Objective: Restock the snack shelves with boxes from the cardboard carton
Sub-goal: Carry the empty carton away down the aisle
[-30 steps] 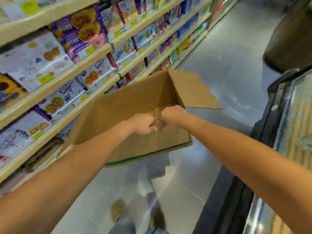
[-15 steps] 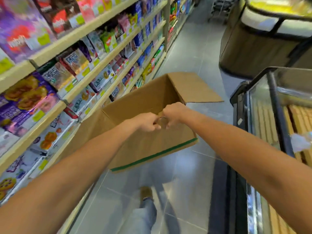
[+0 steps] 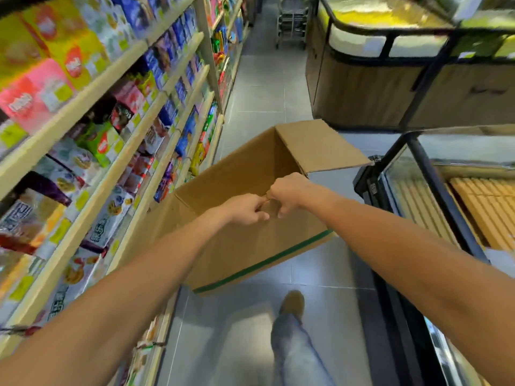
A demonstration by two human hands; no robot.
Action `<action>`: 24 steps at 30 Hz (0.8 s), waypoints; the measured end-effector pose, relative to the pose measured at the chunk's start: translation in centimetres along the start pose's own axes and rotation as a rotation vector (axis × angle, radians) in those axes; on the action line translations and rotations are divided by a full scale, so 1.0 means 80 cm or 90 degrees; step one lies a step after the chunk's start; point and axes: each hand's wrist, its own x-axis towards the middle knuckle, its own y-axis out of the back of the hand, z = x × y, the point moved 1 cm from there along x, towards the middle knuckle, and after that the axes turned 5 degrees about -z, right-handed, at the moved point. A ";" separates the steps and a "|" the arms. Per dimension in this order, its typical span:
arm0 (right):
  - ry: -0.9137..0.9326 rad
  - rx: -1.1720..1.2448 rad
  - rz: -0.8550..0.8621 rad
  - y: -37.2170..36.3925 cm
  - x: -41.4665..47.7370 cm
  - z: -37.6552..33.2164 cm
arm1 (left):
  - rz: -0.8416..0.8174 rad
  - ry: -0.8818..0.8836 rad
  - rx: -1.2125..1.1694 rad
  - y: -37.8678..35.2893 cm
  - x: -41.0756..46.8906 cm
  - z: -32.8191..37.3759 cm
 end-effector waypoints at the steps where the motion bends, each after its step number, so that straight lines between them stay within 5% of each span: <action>1: -0.001 -0.001 0.007 0.005 0.022 0.029 | 0.000 -0.007 0.001 0.022 0.033 -0.006; 19: -0.036 0.008 -0.011 0.062 0.272 0.411 | 0.011 -0.026 -0.012 0.267 0.435 -0.051; 24: -0.052 -0.010 -0.021 0.061 0.332 0.501 | -0.087 -0.052 -0.047 0.318 0.537 -0.073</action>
